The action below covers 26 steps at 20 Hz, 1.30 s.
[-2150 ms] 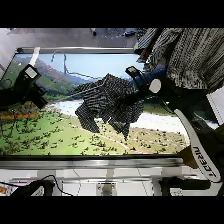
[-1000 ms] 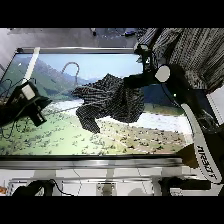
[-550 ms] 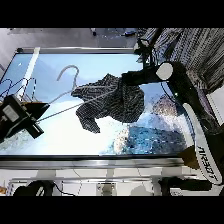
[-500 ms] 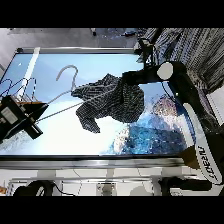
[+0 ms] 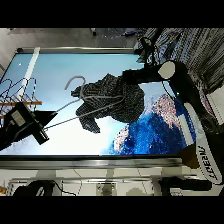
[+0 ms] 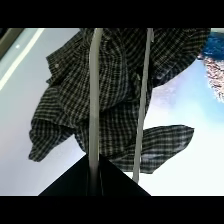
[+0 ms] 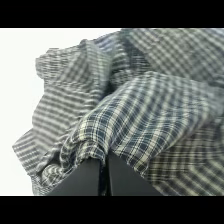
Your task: Fold the clothes and pants, and hang the long-sleeved shirts on hangers.
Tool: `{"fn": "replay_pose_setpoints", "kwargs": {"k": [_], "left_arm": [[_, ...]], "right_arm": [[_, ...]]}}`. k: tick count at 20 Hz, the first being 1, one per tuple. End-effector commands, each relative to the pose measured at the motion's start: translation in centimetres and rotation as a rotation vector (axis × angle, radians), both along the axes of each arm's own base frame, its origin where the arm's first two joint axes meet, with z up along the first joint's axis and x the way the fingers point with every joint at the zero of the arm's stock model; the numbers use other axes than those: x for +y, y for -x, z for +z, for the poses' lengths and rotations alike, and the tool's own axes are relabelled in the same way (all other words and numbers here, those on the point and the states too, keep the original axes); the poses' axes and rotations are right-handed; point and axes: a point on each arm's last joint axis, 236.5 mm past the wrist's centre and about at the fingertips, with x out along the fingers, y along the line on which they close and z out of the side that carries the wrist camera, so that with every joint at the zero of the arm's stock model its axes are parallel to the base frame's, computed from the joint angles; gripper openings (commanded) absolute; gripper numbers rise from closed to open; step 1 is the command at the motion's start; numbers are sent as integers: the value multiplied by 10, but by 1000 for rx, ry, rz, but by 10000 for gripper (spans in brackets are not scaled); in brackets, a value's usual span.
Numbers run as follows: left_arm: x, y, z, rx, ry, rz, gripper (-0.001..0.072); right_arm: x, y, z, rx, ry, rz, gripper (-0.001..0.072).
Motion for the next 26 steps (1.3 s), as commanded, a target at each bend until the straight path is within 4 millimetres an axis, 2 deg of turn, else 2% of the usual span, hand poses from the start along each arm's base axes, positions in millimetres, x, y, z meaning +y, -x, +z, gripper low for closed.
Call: {"fn": "replay_pose_setpoints", "kwargs": {"k": [1,6,11,13,15,17,18,19,20,23,25,26], "left_arm": [[-4,-13,-23,73,26,3,52],[13,-66,-27,13,53,145,52],[-27,-68,-46,89,101,60,51],[-35,-77,-40,86,167,78,51],[-30,-89,-27,37,210,132,51],[-28,-93,-22,22,227,151,51],[-29,-91,-23,31,228,142,51],[-32,-89,-25,41,227,130,51],[-34,-87,-25,54,237,122,51],[-36,-85,-24,63,253,118,51],[-43,-80,-20,88,293,97,51],[-46,-77,-22,98,291,84,52]], "right_arm": [[20,11,8,1,-58,73,29],[57,38,24,-45,-57,190,29],[95,76,65,-121,-77,298,28],[103,93,72,-131,-70,347,29],[103,108,67,-101,-41,388,30],[94,110,55,-101,40,415,48],[86,107,49,-123,101,433,170],[77,104,43,-154,175,465,332],[67,101,38,-191,256,503,421],[23,86,41,-296,485,544,424],[-10,63,54,-401,613,534,424],[-21,52,58,-458,654,560,424]]}}
